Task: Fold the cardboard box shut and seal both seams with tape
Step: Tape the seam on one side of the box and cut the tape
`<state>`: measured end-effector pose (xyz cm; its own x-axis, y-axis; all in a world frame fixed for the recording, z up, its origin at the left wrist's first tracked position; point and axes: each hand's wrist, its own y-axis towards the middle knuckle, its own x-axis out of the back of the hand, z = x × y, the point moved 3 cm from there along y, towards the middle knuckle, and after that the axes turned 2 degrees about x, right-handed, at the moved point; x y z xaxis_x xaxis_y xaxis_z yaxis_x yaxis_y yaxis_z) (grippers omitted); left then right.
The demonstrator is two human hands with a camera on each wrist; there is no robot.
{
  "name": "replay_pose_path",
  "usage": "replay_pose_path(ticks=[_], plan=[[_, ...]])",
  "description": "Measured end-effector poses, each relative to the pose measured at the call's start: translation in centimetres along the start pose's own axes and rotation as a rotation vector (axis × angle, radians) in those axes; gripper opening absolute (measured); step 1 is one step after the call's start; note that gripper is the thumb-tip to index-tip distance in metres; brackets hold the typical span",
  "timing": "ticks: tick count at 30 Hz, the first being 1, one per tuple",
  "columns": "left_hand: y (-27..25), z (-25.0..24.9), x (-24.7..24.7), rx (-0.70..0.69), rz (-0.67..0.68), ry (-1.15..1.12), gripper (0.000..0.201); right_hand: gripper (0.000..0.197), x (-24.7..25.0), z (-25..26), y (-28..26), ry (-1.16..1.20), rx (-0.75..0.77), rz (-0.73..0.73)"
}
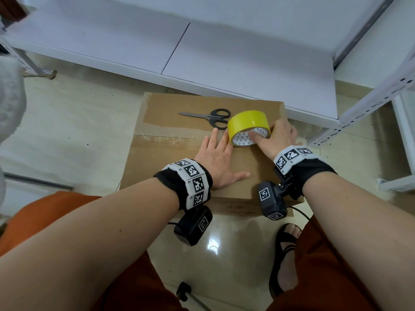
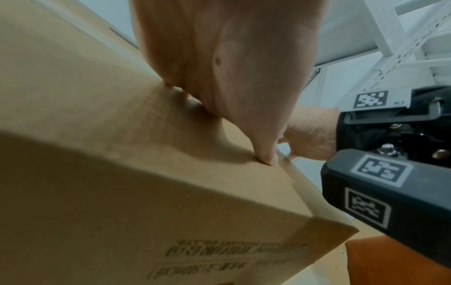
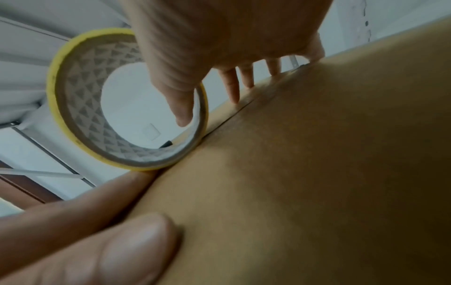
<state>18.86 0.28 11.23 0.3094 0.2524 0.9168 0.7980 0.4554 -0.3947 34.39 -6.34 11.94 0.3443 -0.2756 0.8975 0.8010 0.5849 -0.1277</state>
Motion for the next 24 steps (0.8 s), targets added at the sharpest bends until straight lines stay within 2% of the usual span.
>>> replay_pose_path(ticks=[2,10,24], plan=[[0.0,0.0,0.0,-0.001,0.006,-0.002,0.106,0.068,0.0,0.0,0.1,-0.021,-0.009,0.022],[0.1,-0.1,-0.2,-0.003,0.012,-0.013,0.106,0.037,-0.3,0.1,0.1,-0.048,0.038,0.085],[0.0,-0.2,-0.4,0.003,0.002,-0.042,0.106,0.027,1.4,0.0,-0.4,0.051,0.078,0.049]])
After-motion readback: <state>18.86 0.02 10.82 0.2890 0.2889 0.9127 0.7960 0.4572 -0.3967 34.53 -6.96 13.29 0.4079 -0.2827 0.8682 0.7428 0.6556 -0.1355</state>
